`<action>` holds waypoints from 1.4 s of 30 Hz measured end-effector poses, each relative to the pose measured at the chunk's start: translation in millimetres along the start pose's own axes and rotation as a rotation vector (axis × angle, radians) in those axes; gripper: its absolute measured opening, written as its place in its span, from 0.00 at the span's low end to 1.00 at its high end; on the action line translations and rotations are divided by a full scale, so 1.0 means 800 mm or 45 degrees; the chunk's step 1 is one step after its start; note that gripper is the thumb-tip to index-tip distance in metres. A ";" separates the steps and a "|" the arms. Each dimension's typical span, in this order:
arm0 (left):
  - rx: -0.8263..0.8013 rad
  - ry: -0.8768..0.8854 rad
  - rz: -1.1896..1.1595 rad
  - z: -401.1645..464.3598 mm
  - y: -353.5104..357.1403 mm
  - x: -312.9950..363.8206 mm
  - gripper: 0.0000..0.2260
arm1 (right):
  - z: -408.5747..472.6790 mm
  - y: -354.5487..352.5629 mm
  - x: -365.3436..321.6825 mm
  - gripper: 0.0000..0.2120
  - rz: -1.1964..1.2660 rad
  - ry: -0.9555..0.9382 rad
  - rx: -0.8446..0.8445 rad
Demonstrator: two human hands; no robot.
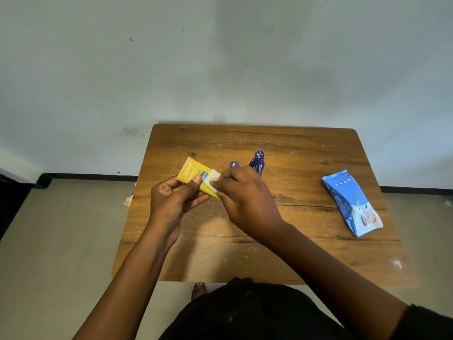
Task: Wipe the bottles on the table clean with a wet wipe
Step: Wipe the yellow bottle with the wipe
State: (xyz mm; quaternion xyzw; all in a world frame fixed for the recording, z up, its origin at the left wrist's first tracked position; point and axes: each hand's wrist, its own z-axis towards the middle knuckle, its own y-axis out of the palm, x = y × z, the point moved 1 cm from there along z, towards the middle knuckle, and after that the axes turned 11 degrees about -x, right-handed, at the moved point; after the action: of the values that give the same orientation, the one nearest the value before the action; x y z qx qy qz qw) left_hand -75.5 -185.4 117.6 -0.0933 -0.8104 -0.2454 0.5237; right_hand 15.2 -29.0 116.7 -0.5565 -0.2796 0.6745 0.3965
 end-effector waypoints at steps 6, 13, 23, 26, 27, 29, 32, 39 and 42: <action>-0.054 0.004 0.063 0.000 -0.006 0.003 0.12 | -0.005 -0.001 0.022 0.12 0.173 0.238 0.106; -0.249 -0.026 0.164 -0.002 0.002 0.003 0.12 | 0.031 -0.008 -0.008 0.13 0.330 0.249 0.189; -0.141 0.048 0.255 0.001 -0.017 0.020 0.12 | 0.025 -0.032 -0.018 0.12 0.987 0.510 0.409; -0.177 0.031 0.291 -0.001 -0.005 0.012 0.12 | 0.034 -0.031 -0.033 0.12 0.835 0.369 0.350; -0.200 0.035 0.271 -0.002 0.001 0.011 0.13 | 0.035 -0.026 -0.035 0.13 0.719 0.312 0.320; -0.244 0.045 0.168 -0.003 0.011 0.012 0.14 | 0.034 -0.016 -0.036 0.13 0.552 0.221 0.242; -0.301 -0.011 0.012 -0.009 0.018 0.015 0.19 | 0.028 -0.008 -0.033 0.15 0.475 0.155 0.194; -0.301 -0.114 -0.054 -0.013 0.026 0.009 0.29 | 0.020 0.004 -0.046 0.13 0.038 -0.081 0.133; -0.289 -0.092 0.015 -0.015 0.030 0.005 0.31 | 0.024 0.001 -0.046 0.12 -0.003 -0.082 0.121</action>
State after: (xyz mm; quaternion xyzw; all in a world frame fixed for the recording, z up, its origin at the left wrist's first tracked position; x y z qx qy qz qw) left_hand -58.2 -171.0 132.5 -0.1656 -0.7952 -0.3288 0.4818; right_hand -1.1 -59.1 139.4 -0.5147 -0.2606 0.7041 0.4140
